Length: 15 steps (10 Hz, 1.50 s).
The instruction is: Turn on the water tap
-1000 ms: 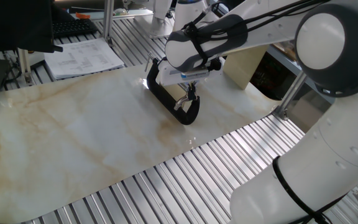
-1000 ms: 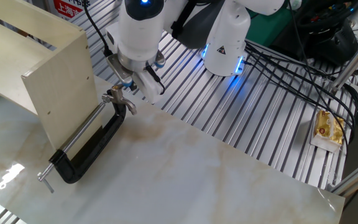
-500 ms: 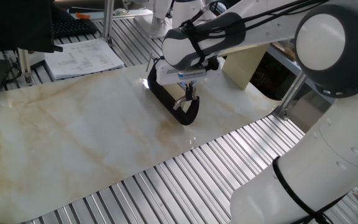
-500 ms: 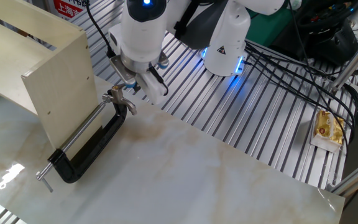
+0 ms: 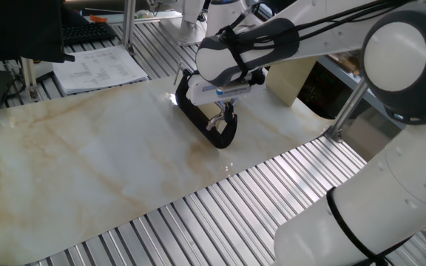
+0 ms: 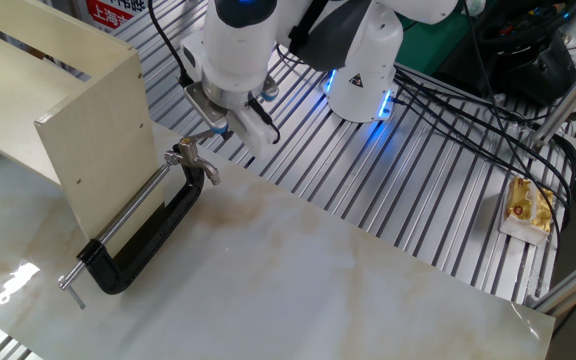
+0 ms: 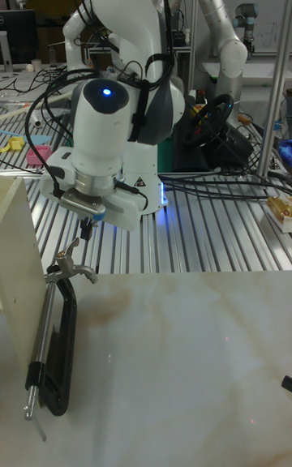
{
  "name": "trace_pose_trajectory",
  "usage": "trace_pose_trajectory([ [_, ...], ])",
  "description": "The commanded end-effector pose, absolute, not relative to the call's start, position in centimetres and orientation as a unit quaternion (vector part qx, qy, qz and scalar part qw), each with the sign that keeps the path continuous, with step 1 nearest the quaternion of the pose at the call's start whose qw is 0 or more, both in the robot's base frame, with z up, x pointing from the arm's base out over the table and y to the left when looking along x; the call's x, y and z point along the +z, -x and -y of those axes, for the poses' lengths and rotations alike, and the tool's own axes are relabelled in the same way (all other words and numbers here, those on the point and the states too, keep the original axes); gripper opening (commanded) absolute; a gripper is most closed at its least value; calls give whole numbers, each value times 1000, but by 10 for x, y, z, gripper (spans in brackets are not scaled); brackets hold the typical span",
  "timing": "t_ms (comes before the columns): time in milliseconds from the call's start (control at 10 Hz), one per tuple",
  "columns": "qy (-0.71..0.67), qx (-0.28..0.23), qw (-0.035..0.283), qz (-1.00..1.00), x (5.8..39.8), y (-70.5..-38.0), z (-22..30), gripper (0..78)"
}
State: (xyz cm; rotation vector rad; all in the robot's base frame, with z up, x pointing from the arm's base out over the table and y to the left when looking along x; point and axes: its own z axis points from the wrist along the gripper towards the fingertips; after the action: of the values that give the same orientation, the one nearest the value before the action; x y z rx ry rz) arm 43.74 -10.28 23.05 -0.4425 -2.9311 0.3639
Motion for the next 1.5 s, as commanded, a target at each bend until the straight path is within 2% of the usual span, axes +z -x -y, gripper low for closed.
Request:
trace_pose_trajectory([
  [100,151,120,77,978,232,-438,106,0],
  [500,150,121,76,978,233,-451,109,0],
  [1500,130,130,82,980,228,-448,123,0],
])
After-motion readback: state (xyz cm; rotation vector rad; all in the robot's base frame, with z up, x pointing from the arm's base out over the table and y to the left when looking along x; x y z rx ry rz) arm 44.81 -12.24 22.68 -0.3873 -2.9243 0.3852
